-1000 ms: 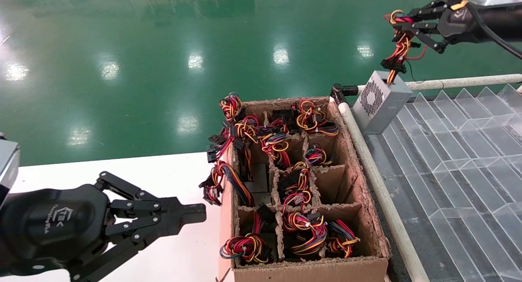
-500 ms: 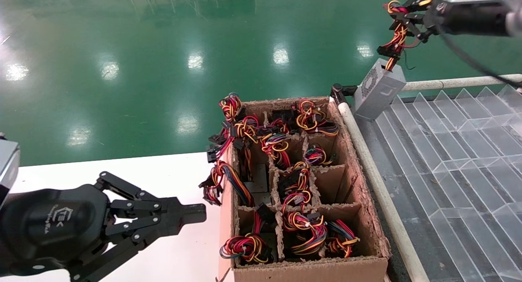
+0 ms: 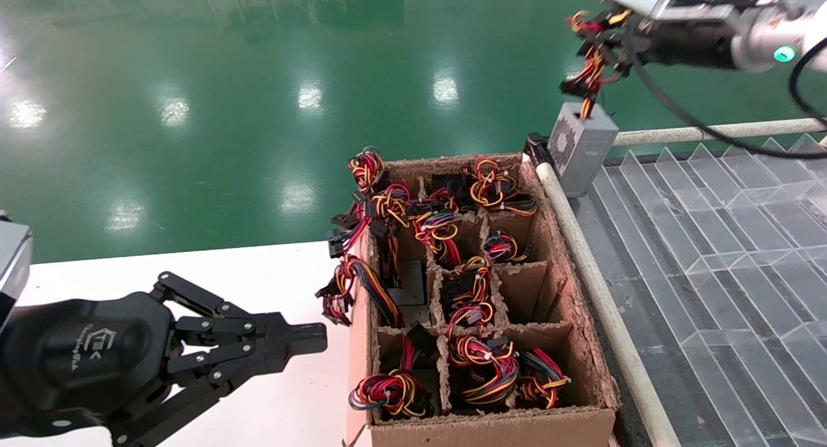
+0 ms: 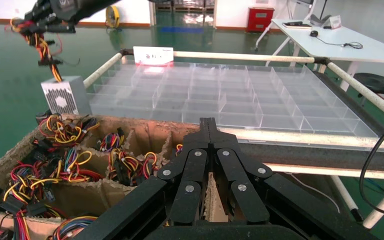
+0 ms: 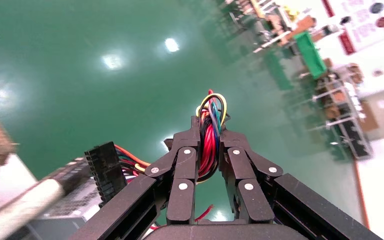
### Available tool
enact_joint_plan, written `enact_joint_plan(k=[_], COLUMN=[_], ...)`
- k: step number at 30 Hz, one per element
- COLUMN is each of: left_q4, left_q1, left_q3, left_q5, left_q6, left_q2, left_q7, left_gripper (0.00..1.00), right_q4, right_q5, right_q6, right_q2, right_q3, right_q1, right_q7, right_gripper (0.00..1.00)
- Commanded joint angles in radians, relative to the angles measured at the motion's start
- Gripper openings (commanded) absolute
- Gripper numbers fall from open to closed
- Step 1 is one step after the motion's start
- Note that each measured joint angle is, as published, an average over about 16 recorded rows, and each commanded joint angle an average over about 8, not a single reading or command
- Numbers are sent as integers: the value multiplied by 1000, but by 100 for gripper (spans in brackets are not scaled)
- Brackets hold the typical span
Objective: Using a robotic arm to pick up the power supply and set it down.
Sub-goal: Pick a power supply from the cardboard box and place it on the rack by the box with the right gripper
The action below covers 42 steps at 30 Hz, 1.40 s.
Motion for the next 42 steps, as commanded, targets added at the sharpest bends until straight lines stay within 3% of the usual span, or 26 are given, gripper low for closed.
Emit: enact_joint_plan(k=[1,9,10,11,17,19,32,42], left_q4=[0,0,0,0,0,0,0,0], left_q1=[0,0,0,0,0,0,0,0], left_q3=[0,0,1,1,1,1,2,2], left_q5=[0,0,0,0,-1,-1,-1,-1], left_q6=[0,0,0,0,0,0,-1,-1], left_q2=[0,0,0,0,0,0,-1,-1], left_q7=[0,0,0,0,0,0,1,1], left_gripper=[0,0,0,0,0,0,0,0], right_q4=[-6,-15,-16,-17,-23,-23,-18,-12], right_q5=[0,-5,-5,-6,-9,-10,-35,-43], right_q6=[-10,-49,-51,-51,-45,-41,-12,-40], right_q2=[-6,-23,-25,-27,-38,-42,-64,-57], right_q3=[0,-4,-4,-5,-7,-8,-25,-31], right_q1=[-6,-13,-13,-14,-18,-19,-1,35], right_q7=[-3,-4,-3,-3,4,6,8,10], right_gripper=[0,0,5,12,86,100,100,100])
